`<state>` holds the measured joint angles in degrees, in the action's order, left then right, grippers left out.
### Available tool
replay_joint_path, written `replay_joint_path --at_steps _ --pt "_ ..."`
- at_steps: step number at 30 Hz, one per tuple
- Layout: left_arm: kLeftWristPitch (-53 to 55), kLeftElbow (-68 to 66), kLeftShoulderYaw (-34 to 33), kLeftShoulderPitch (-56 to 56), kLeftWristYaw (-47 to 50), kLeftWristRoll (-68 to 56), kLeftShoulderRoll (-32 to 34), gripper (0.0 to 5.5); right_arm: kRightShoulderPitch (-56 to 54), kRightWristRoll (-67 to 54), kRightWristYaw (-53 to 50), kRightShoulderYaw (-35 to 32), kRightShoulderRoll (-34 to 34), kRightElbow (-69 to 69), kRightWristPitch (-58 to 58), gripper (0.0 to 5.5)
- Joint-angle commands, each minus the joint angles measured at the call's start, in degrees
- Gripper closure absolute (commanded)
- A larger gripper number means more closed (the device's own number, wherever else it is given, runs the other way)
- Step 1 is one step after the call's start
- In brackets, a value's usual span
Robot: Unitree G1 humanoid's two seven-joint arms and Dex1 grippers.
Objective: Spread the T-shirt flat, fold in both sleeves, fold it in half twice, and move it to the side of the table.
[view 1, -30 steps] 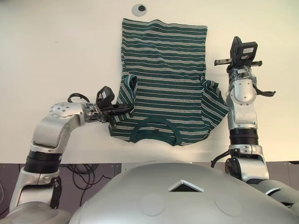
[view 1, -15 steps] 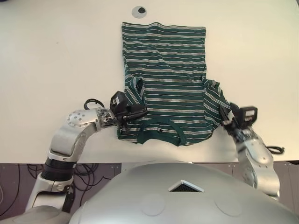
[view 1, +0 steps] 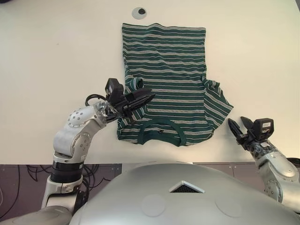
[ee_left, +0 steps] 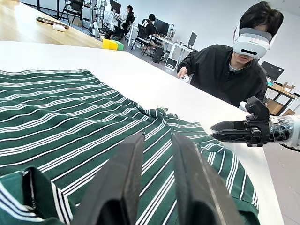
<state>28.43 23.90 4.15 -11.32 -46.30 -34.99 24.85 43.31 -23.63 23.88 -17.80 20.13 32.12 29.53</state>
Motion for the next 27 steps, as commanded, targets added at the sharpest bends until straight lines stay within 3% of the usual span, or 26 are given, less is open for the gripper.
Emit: replay_joint_path --at_steps 1,5,11,15,27 --pt "-0.2 0.84 -0.82 -0.85 0.24 -0.03 1.01 4.51 -2.29 -14.82 -0.16 -6.19 -2.36 -1.0 10.5 3.14" --pt "-0.02 0.55 -0.46 -0.79 0.41 0.28 0.94 4.51 -3.53 -20.27 -1.86 -6.91 -1.89 -1.84 15.73 3.14" --pt "0.15 2.25 -1.8 -0.85 -0.23 -1.1 1.7 4.51 -6.65 -7.2 -4.8 3.18 0.06 -9.03 11.17 3.14" --pt "0.0 4.23 -2.15 -1.66 -0.69 -1.9 2.5 4.51 -8.16 -4.74 -5.81 4.4 -1.16 -12.35 9.35 3.14" --pt "-6.77 0.99 -0.94 -3.27 -2.19 5.75 6.03 4.51 -4.75 -7.01 -3.84 6.18 -2.23 -4.08 6.45 5.11"
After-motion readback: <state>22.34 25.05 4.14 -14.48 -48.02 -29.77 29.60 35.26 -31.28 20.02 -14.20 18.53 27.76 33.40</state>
